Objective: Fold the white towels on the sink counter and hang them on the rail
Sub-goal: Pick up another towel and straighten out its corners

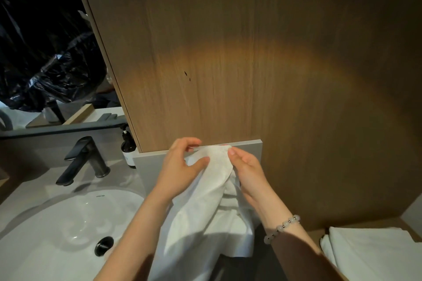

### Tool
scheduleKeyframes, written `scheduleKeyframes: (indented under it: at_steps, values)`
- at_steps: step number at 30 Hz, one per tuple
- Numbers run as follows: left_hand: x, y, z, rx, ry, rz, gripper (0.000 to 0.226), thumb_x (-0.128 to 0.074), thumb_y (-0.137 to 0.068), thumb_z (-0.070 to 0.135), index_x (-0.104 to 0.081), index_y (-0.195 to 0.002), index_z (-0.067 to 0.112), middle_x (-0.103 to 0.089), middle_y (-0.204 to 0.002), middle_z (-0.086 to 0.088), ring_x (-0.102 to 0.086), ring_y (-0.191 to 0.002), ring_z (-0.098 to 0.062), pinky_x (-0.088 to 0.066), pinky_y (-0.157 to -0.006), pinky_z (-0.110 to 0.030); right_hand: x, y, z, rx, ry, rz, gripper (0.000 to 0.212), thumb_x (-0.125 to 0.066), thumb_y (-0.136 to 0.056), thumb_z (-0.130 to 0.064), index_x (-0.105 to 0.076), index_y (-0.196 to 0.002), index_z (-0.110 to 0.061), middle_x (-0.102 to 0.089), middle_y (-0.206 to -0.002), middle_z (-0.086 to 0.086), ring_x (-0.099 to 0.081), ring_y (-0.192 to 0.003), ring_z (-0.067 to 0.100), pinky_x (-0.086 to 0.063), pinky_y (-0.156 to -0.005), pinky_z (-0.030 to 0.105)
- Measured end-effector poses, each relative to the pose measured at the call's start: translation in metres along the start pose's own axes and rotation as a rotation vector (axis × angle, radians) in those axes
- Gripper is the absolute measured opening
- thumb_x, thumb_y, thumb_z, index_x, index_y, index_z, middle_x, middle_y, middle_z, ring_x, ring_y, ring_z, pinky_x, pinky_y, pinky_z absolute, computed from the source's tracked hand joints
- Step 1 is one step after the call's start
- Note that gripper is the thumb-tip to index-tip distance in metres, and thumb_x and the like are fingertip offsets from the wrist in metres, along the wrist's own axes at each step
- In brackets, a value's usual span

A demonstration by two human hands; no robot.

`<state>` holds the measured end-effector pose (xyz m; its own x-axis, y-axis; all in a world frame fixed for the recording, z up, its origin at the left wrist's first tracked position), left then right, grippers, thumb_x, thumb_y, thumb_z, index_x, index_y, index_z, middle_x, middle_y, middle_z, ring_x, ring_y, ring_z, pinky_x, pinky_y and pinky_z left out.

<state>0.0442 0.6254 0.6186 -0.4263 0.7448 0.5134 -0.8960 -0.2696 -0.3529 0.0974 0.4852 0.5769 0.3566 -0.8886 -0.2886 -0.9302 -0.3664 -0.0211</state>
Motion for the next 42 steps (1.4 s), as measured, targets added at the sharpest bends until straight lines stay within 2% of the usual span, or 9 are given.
scheduleKeyframes:
  at_steps: [4,7,11,18,22,26,30,38,42]
  values:
    - [0.001,-0.010,-0.004,-0.028,0.046,-0.266,0.033,-0.069,-0.066,0.052,-0.053,-0.085,0.031,-0.060,-0.096,0.023,-0.052,-0.094,0.006,-0.035,-0.080,-0.007,0.006,0.002,-0.010,0.017,0.002,-0.093,0.025,-0.045,-0.097,-0.014,-0.063,-0.112,-0.004,-0.067,-0.110,0.016,-0.061,-0.107,0.026,-0.043,-0.102,0.042]
    - [-0.007,-0.011,-0.005,-0.047,0.119,-0.378,0.034,-0.063,-0.070,0.050,-0.051,-0.069,0.018,-0.055,-0.067,0.017,-0.049,-0.068,0.002,-0.038,-0.067,-0.012,0.012,0.003,-0.020,0.072,-0.002,-0.143,0.017,-0.055,-0.093,-0.018,-0.063,-0.107,-0.016,-0.065,-0.102,0.011,-0.059,-0.098,0.021,-0.046,-0.093,0.035]
    - [-0.015,-0.004,-0.014,0.029,0.143,-0.502,0.031,-0.062,-0.077,0.047,-0.053,-0.057,0.025,-0.044,-0.058,0.015,-0.039,-0.059,-0.002,-0.033,-0.059,-0.016,0.022,-0.001,-0.027,0.133,0.046,-0.154,0.032,-0.056,-0.084,-0.021,-0.059,-0.115,-0.027,-0.060,-0.104,0.009,-0.057,-0.097,0.018,-0.046,-0.087,0.028]
    - [-0.011,-0.006,-0.015,-0.086,-0.001,-0.140,0.027,-0.068,-0.085,0.017,-0.062,-0.063,0.031,-0.056,-0.070,0.010,-0.052,-0.068,0.002,-0.035,-0.066,-0.010,0.030,-0.004,-0.038,0.186,0.244,-0.014,0.036,-0.049,-0.087,0.013,-0.065,-0.093,-0.018,-0.065,-0.081,0.003,-0.061,-0.067,0.002,-0.048,-0.064,0.017]
    - [-0.014,-0.004,-0.010,-0.250,-0.071,-0.068,0.020,-0.060,-0.084,0.034,-0.055,-0.065,0.032,-0.048,-0.071,0.012,-0.050,-0.068,0.001,-0.033,-0.063,-0.009,0.038,-0.009,-0.043,0.232,0.541,0.141,0.035,-0.062,-0.078,0.004,-0.068,-0.078,-0.030,-0.068,-0.083,-0.013,-0.062,-0.080,-0.002,-0.047,-0.072,0.020]
    - [-0.015,-0.004,-0.011,-0.297,-0.196,-0.008,0.030,-0.039,-0.084,0.052,-0.051,-0.071,0.029,-0.043,-0.072,0.013,-0.046,-0.066,-0.005,-0.036,-0.064,-0.021,0.036,-0.010,-0.062,0.311,0.665,0.169,0.030,-0.066,-0.076,0.003,-0.069,-0.074,-0.027,-0.065,-0.072,-0.020,-0.060,-0.068,-0.012,-0.046,-0.061,0.007]
    - [-0.020,-0.006,-0.011,-0.320,-0.377,-0.043,0.034,-0.036,-0.088,0.052,-0.052,-0.075,0.026,-0.045,-0.075,0.013,-0.050,-0.074,-0.015,-0.034,-0.068,-0.028,0.031,-0.012,-0.076,0.370,0.664,0.214,0.030,-0.066,-0.075,0.004,-0.068,-0.074,-0.025,-0.067,-0.072,-0.013,-0.065,-0.071,0.003,-0.053,-0.065,0.017]
    - [-0.026,0.012,-0.057,0.041,-0.364,-0.254,0.030,-0.047,-0.094,0.043,-0.065,-0.104,0.022,-0.059,-0.095,0.010,-0.056,-0.093,-0.016,-0.041,-0.087,-0.032,0.045,-0.011,-0.077,0.394,0.609,0.350,0.038,-0.061,-0.078,0.006,-0.065,-0.070,-0.032,-0.066,-0.077,-0.013,-0.065,-0.080,0.010,-0.055,-0.073,0.030]
    - [-0.022,0.022,-0.058,0.163,-0.227,-0.251,0.018,-0.054,-0.092,0.041,-0.060,-0.077,0.033,-0.062,-0.094,0.002,-0.057,-0.089,-0.016,-0.045,-0.080,-0.029,0.047,-0.007,-0.081,0.427,0.635,0.356,0.036,-0.059,-0.079,0.005,-0.066,-0.072,-0.029,-0.064,-0.075,-0.017,-0.062,-0.078,0.005,-0.051,-0.068,0.020]
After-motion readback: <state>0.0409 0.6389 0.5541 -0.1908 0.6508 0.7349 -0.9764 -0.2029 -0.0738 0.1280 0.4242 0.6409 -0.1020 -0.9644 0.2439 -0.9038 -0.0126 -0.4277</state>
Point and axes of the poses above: each hand's wrist, its own y-axis away from the middle knuckle, its own x-axis out of the back of the hand, z = x × y, the point moved 4 cm from there along -y, towards the middle knuckle
